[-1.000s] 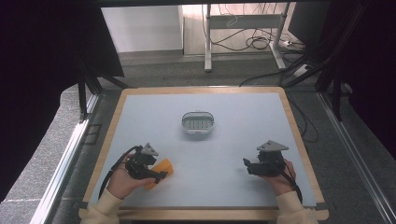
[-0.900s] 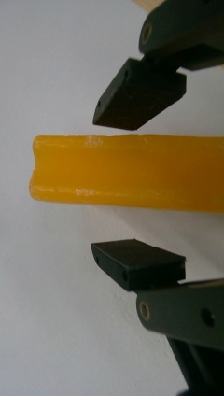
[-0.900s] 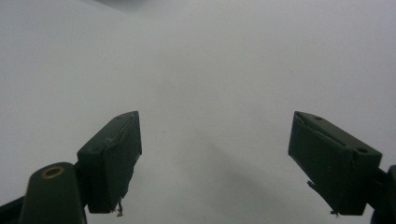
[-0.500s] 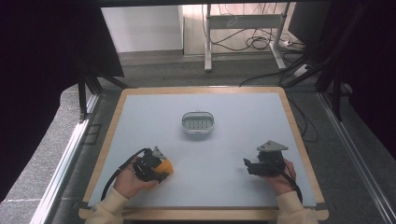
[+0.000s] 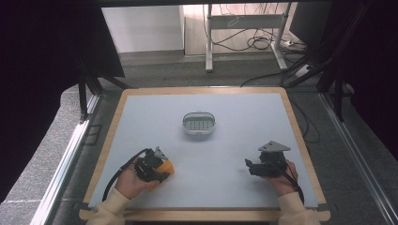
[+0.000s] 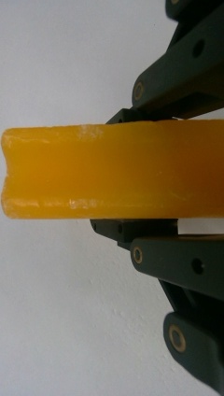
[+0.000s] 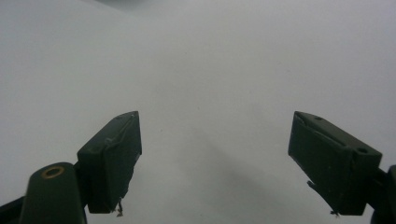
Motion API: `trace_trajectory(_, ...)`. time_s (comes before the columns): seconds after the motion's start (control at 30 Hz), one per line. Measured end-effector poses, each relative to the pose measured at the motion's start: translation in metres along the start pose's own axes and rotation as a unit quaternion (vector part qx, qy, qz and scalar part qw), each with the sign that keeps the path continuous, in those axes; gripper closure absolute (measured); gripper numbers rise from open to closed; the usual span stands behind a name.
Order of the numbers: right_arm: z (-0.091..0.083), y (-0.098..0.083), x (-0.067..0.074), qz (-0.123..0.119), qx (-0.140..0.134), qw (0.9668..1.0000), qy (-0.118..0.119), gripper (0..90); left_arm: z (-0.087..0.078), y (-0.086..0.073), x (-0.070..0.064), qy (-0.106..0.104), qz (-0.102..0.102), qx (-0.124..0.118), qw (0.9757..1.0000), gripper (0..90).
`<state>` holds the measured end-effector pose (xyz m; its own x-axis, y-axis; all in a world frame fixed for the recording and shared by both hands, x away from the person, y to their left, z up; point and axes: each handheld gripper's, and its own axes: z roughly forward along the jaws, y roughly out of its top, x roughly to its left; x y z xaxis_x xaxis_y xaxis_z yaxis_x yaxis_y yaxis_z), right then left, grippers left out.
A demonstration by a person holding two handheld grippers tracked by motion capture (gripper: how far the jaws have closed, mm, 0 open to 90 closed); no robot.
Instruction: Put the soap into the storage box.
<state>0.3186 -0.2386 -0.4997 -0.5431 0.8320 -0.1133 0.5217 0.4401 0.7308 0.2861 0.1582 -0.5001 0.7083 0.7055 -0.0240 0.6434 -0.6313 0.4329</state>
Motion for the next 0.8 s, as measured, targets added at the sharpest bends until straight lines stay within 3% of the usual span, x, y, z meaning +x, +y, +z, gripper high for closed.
trace_trajectory(0.13,-0.001,0.001,-0.001,0.004,-0.006,1.0000,0.000,18.1,-0.001,0.000,-0.002,0.006,0.005,-0.003,1.0000,61.9)
trace_trajectory(0.3,-0.001,0.000,-0.002,0.007,-0.008,0.9999,0.007,18.1,-0.006,-0.001,0.000,-0.007,-0.001,-0.015,0.9999,62.0)
trace_trajectory(0.47,-0.006,0.001,0.000,0.008,-0.017,0.9997,0.012,18.2,-0.016,-0.001,0.000,0.012,-0.003,-0.034,0.9993,62.0)
trace_trajectory(0.57,-0.008,0.002,0.000,0.010,-0.023,0.9996,0.016,18.3,-0.023,0.000,0.001,0.012,-0.009,-0.048,0.9987,62.0)
trace_trajectory(0.63,-0.007,0.001,0.000,0.012,-0.022,0.9995,0.018,18.4,-0.027,0.002,0.003,0.008,-0.012,-0.050,0.9986,62.0)
trace_trajectory(0.8,-0.005,0.002,0.000,0.008,-0.022,0.9995,0.022,18.6,-0.036,0.010,0.008,0.021,-0.004,-0.046,0.9987,62.0)
